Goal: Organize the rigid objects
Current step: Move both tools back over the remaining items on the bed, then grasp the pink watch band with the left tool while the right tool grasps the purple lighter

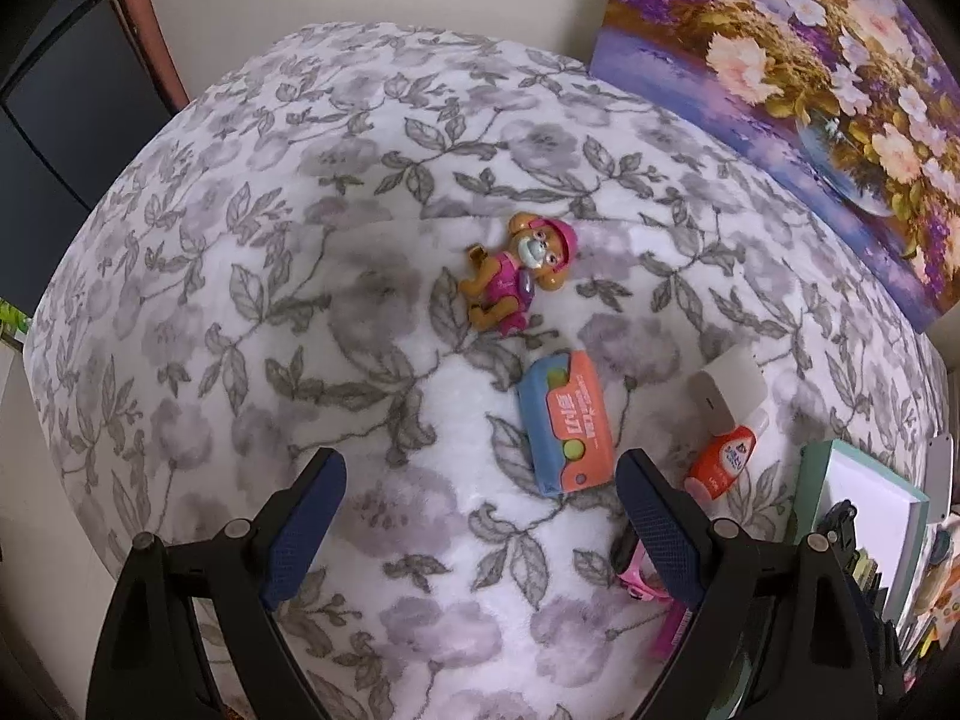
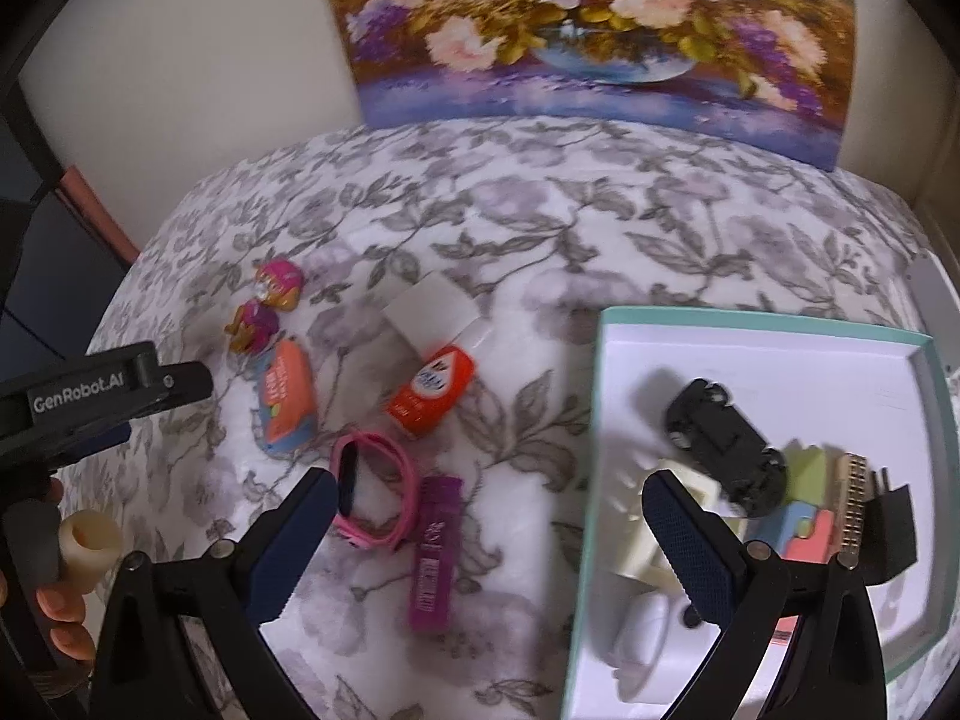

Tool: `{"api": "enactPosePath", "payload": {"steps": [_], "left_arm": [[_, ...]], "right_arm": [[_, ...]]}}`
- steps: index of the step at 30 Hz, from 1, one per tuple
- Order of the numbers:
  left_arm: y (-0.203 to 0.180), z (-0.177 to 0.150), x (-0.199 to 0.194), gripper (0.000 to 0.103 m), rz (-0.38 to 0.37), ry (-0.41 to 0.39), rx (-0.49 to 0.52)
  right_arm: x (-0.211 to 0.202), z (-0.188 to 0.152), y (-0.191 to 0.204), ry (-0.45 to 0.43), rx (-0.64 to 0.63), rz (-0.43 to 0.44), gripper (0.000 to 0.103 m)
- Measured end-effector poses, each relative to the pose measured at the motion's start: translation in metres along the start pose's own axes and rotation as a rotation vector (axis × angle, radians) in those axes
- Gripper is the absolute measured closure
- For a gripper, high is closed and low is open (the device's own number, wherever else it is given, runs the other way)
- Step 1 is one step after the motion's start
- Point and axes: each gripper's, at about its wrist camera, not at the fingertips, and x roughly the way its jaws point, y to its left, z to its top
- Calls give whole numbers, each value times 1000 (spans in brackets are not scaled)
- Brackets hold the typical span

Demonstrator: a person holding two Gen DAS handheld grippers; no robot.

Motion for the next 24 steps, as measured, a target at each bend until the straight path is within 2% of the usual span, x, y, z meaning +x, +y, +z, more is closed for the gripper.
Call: {"api": "enactPosePath", "payload": {"steps": [7, 15, 17, 22, 24], "left_arm": [[-12, -6, 12, 11, -18, 44, 30], [-24, -15, 32, 11, -61, 121, 43], [-26, -17, 34, 11, -61, 130, 48], [-29, -19, 39, 11, -70, 146, 53], [-29, -19, 40, 11, -71, 150, 53]], "right_arm": [[12, -7, 19, 52, -85, 1, 8], [36, -19, 20, 144, -103, -5, 29], [38, -20, 20, 156, -104, -2, 38], [42, -24, 22, 170, -118, -4, 43], [41, -25, 21, 178, -116, 11, 49]]}}
